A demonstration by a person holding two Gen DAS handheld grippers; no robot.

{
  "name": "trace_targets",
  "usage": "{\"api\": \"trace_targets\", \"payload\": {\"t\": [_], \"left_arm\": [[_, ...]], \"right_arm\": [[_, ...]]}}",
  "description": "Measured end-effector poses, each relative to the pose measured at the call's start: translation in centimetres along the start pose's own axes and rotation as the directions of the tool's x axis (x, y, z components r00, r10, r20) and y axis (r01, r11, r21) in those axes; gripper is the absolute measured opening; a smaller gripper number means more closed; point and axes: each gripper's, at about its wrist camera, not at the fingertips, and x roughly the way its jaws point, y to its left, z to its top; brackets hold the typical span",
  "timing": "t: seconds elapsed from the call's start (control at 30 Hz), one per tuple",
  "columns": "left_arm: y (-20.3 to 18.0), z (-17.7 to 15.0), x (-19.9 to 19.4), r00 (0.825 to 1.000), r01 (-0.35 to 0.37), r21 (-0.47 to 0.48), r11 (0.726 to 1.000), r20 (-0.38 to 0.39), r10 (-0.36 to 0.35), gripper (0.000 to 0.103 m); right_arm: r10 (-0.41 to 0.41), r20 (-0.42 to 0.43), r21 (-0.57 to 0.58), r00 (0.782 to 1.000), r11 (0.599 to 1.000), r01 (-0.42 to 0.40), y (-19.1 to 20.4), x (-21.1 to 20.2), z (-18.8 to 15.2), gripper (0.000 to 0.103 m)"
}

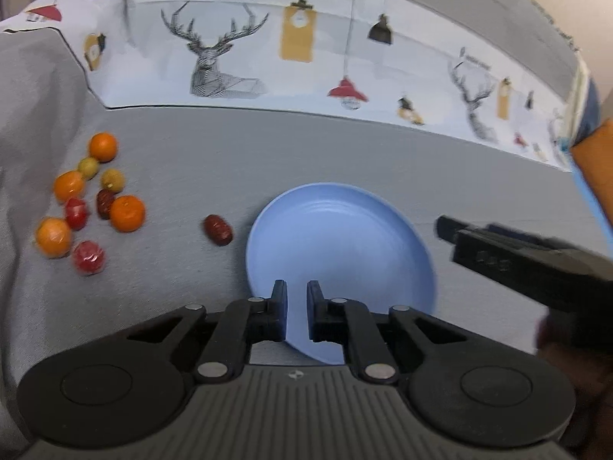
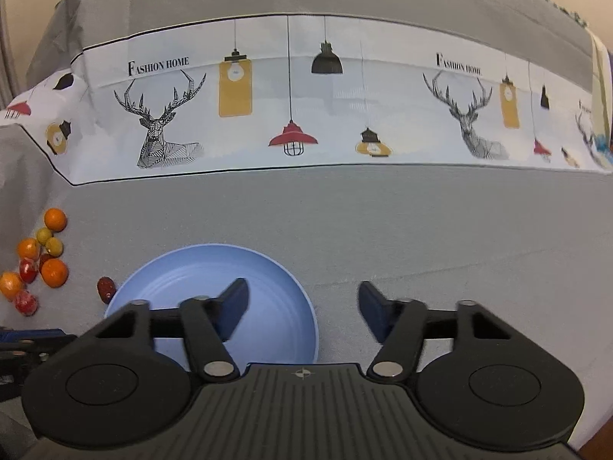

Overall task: Organize fruits
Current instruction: 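Move both tools toward the fruit pile beside the blue plate, then grasp a red wrapped fruit with the left tool while the right tool grasps a red date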

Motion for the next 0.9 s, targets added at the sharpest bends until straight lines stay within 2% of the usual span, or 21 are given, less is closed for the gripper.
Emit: {"api": "trace_targets", "payload": {"t": [0.07, 0.13, 0.2, 0.27, 0.3, 0.33, 0.37, 0.4, 0.47, 0.5, 0.6, 0.8, 0.87, 0.9], "left_arm": [[1.0, 1.3, -1.3, 0.999, 0.041, -0.028, 0.999, 0.004, -0.041, 0.011], [2.3, 3.1, -2.7, 0.999, 0.042, -0.002, 0.999, 0.032, -0.042, 0.011], [3.8, 4.5, -4.1, 0.996, -0.023, 0.026, 0.999, 0.091, 0.021, 0.011], [5.8, 5.0, -4.6, 0.981, -0.137, 0.037, 0.99, 0.143, 0.131, 0.011], [6.9, 4.8, -4.4, 0.979, -0.148, 0.004, 0.989, 0.141, 0.146, 0.011], [8.6, 4.4, -3.9, 0.982, -0.14, -0.074, 0.987, 0.117, 0.148, 0.011], [10.1, 4.3, -3.6, 0.989, -0.104, -0.172, 0.98, 0.083, 0.12, 0.011], [11.1, 4.5, -3.9, 0.99, -0.072, -0.222, 0.972, 0.1, 0.096, 0.011], [12.4, 4.1, -3.9, 0.989, -0.027, -0.301, 0.953, 0.13, 0.069, 0.011], [12.8, 3.7, -3.4, 0.989, -0.03, -0.313, 0.949, 0.129, 0.074, 0.011], [14.0, 3.1, -1.3, 0.993, -0.061, -0.354, 0.933, 0.071, 0.091, 0.011], [16.4, 3.1, 1.6, 0.989, -0.143, -0.401, 0.905, -0.023, 0.146, 0.014], [16.9, 3.0, 2.1, 0.988, -0.154, -0.408, 0.9, -0.037, 0.152, 0.026], [16.9, 3.2, 2.7, 0.987, -0.16, -0.407, 0.899, -0.045, 0.155, 0.028]], "right_arm": [[0.012, -0.002, 0.03, 1.0, 0.999, -0.012, -0.1, 0.0, 0.3, 0.05], [0.041, 0.004, 0.05, 0.999, 0.998, -0.042, 0.0, -0.1, 0.8, 0.047], [0.079, 0.019, 0.049, 0.997, 0.996, -0.08, 0.7, -0.3, 0.8, 0.042], [0.112, 0.029, 0.03, 0.993, 0.993, -0.112, 1.8, -0.4, 0.6, 0.035], [0.132, 0.025, 0.028, 0.991, 0.991, -0.132, 2.1, -0.3, 0.8, 0.03], [0.163, 0.029, 0.027, 0.986, 0.986, -0.164, 2.4, -0.4, 0.7, 0.028], [0.197, 0.033, 0.024, 0.98, 0.98, -0.197, 2.8, -0.5, 0.6, 0.023], [0.224, 0.037, 0.017, 0.974, 0.974, -0.225, 3.2, -0.6, 0.5, 0.018], [0.28, 0.048, 0.004, 0.959, 0.96, -0.28, 3.9, -0.8, 0.3, 0.017], [0.305, 0.051, -0.005, 0.951, 0.952, -0.305, 4.3, -0.9, 0.2, 0.017], [0.381, 0.03, -0.051, 0.924, 0.924, -0.38, 6.0, -0.7, 0.0, 0.017], [0.44, -0.064, -0.21, 0.896, 0.872, -0.443, 10.1, 0.5, 1.0, 0.018], [0.439, -0.092, -0.246, 0.894, 0.86, -0.448, 11.2, 1.7, 1.2, 0.021], [0.435, -0.104, -0.257, 0.894, 0.857, -0.447, 11.7, 2.4, 1.4, 0.022]]}}
